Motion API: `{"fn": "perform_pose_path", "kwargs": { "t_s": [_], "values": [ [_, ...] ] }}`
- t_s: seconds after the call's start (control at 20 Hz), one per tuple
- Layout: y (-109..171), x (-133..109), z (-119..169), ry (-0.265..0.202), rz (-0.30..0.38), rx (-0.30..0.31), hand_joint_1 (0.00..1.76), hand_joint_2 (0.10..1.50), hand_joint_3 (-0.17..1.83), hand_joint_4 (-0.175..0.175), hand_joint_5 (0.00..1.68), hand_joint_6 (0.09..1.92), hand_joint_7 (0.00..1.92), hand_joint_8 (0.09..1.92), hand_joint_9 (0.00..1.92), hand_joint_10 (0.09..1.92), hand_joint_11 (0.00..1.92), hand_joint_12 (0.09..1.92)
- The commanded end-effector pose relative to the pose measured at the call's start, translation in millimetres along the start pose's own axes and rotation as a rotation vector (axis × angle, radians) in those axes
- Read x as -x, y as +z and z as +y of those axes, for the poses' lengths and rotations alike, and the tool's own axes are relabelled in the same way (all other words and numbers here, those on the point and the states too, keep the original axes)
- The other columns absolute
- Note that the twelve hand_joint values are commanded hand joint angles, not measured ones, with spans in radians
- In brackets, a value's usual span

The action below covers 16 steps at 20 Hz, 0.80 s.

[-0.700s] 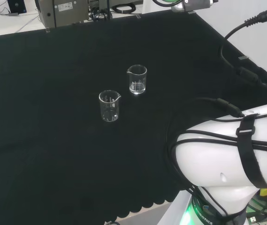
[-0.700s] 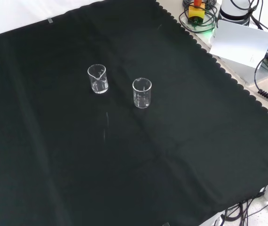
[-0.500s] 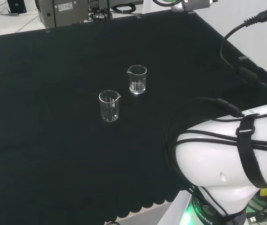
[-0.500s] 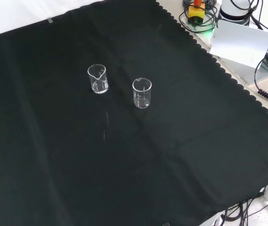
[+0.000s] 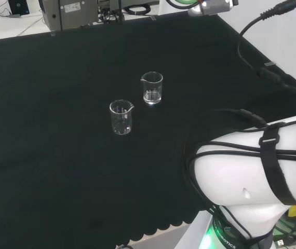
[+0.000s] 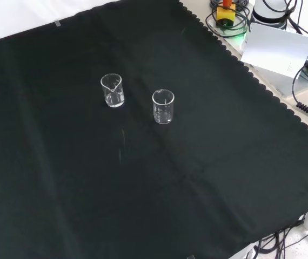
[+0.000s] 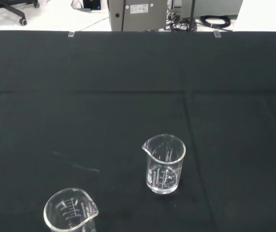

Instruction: Pick up the beaker on the right.

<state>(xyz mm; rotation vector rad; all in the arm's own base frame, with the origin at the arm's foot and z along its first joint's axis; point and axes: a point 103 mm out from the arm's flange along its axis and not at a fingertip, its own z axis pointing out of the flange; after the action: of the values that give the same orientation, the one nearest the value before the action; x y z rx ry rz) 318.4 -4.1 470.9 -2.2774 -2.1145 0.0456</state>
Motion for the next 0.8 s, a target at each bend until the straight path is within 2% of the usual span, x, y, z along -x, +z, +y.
{"fn": "perform_pose_path", "kwargs": {
  "t_s": [0.05,0.4,0.6,0.8],
  "values": [
    [8,13,7,0.043,0.007,0.002,0.05,1.41,0.06,0.026,0.31,0.09,0.0,0.39,0.34,0.09,0.0,1.22],
    [37,15,27,0.054,0.043,0.007,0.12,1.38,0.05,0.026,0.31,0.09,0.03,0.4,0.37,0.09,0.0,1.23],
    [60,22,48,0.048,0.094,-0.016,0.37,1.27,0.0,0.023,0.3,0.09,0.09,0.42,0.45,0.12,0.0,1.29],
    [92,32,79,0.038,0.126,-0.035,0.53,1.22,-0.1,0.022,0.3,0.09,0.1,0.45,0.34,0.43,0.0,1.34]
  ]
}}
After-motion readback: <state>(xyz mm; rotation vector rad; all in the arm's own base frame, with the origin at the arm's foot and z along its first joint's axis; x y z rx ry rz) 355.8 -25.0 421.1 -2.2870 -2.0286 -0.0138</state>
